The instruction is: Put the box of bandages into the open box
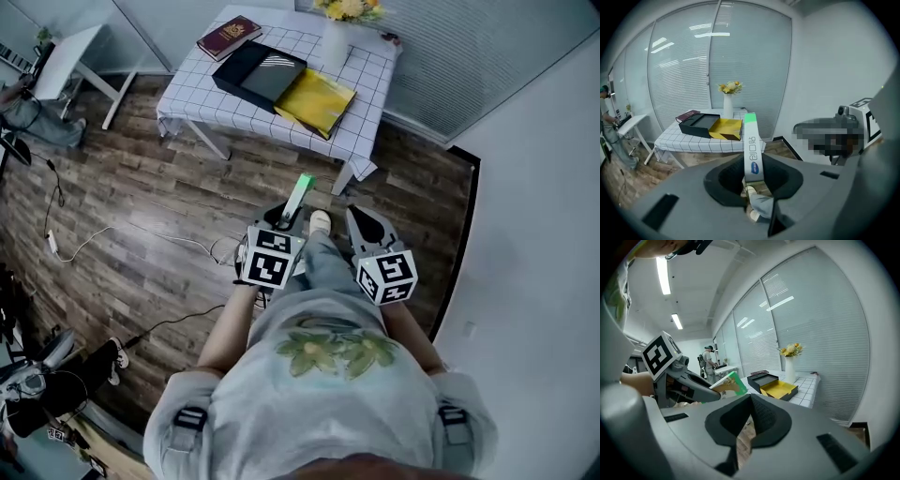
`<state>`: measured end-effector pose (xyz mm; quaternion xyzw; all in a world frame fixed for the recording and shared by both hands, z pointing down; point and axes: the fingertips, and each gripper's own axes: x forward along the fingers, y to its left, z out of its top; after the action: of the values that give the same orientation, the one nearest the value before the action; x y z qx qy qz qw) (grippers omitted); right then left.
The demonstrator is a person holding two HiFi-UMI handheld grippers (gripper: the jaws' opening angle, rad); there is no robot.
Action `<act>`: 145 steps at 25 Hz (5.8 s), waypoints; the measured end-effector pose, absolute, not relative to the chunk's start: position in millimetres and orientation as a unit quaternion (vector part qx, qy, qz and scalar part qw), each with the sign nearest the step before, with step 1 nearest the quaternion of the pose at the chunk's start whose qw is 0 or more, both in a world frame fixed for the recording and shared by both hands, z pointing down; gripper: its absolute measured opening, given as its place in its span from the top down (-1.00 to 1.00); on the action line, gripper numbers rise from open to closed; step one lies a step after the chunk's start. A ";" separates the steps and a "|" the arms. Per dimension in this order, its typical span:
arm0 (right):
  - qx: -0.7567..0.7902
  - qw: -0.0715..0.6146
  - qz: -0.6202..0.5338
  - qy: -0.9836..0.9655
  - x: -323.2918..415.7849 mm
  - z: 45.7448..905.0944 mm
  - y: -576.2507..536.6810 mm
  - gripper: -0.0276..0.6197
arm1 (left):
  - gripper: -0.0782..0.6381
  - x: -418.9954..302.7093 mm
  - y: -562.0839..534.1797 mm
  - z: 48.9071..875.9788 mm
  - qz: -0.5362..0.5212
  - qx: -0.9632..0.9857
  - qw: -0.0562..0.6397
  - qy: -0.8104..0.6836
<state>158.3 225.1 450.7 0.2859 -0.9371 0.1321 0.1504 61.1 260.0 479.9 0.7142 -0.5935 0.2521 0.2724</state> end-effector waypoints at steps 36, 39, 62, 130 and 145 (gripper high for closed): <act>0.283 0.159 0.149 -0.934 71.0 467.2 26.0 0.90 | 0.50 -21.2 69.3 491.1 0.255 0.712 0.286 -0.589; 0.276 0.161 0.151 -0.935 69.3 470.7 17.7 0.90 | 0.50 -21.8 59.0 496.0 0.255 0.710 0.286 -0.590; 0.269 0.155 0.149 -0.939 70.8 471.8 -10.4 0.90 | 0.50 -7.3 26.2 524.0 0.281 0.705 0.298 -0.579; 0.453 0.175 0.191 -0.853 41.2 491.5 -115.5 0.90 | 0.50 -42.3 -104.4 595.3 0.398 0.785 0.282 -0.381; 0.461 0.179 0.193 -0.848 45.2 492.8 -117.3 0.90 | 0.50 -45.8 -106.9 613.5 0.411 0.777 0.293 -0.375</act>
<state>45.2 -117.3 492.8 0.4606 -0.8476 0.1932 0.1792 -45.8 -106.9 613.5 0.7772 -0.3753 0.4115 0.2930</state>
